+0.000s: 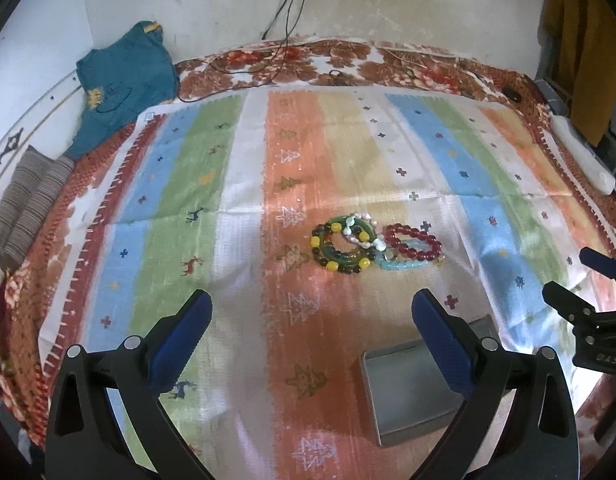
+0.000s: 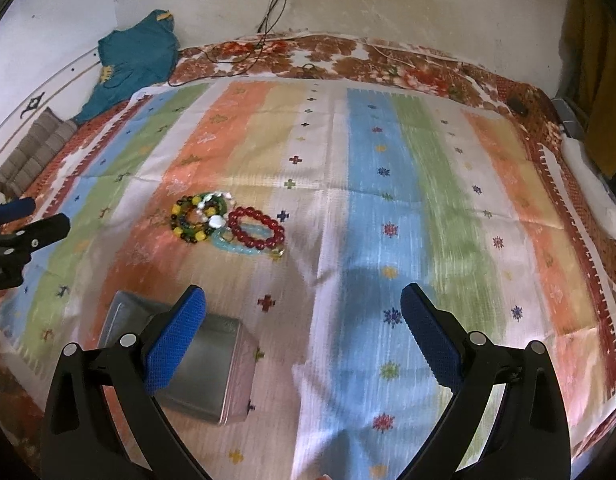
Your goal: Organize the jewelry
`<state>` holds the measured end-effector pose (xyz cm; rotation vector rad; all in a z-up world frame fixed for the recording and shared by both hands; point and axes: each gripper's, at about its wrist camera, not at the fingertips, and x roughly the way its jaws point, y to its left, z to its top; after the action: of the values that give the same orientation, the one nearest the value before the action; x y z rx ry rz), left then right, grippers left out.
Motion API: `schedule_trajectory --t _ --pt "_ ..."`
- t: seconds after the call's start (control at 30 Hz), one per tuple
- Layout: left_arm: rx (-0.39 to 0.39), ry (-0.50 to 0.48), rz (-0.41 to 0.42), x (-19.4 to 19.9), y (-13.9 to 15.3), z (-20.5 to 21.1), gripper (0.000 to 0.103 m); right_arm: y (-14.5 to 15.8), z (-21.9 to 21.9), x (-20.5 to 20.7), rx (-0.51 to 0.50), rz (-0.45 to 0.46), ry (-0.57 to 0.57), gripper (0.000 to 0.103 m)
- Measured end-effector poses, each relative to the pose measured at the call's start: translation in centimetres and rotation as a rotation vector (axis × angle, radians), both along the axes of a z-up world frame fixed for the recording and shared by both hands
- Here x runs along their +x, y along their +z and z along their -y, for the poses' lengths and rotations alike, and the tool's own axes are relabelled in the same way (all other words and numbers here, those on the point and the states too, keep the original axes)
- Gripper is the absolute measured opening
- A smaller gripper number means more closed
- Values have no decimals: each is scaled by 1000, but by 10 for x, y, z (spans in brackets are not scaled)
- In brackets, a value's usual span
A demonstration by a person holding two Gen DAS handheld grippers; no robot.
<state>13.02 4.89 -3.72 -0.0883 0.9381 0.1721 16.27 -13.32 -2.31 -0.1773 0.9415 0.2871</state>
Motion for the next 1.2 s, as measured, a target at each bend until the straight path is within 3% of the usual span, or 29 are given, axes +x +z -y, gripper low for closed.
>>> schedule_trajectory --t 0.53,0.83,1.2 --pt "-10 1 -74 56 -36 -10 97 -27 -10 48 -25 -26 -35 99" --pt "4 -17 -122 90 -56 -2 97 -46 -20 71 -23 -95 -16 99" --pt "-63 -18 -163 116 -71 -9 97 -61 -29 90 4 -154 12 99"
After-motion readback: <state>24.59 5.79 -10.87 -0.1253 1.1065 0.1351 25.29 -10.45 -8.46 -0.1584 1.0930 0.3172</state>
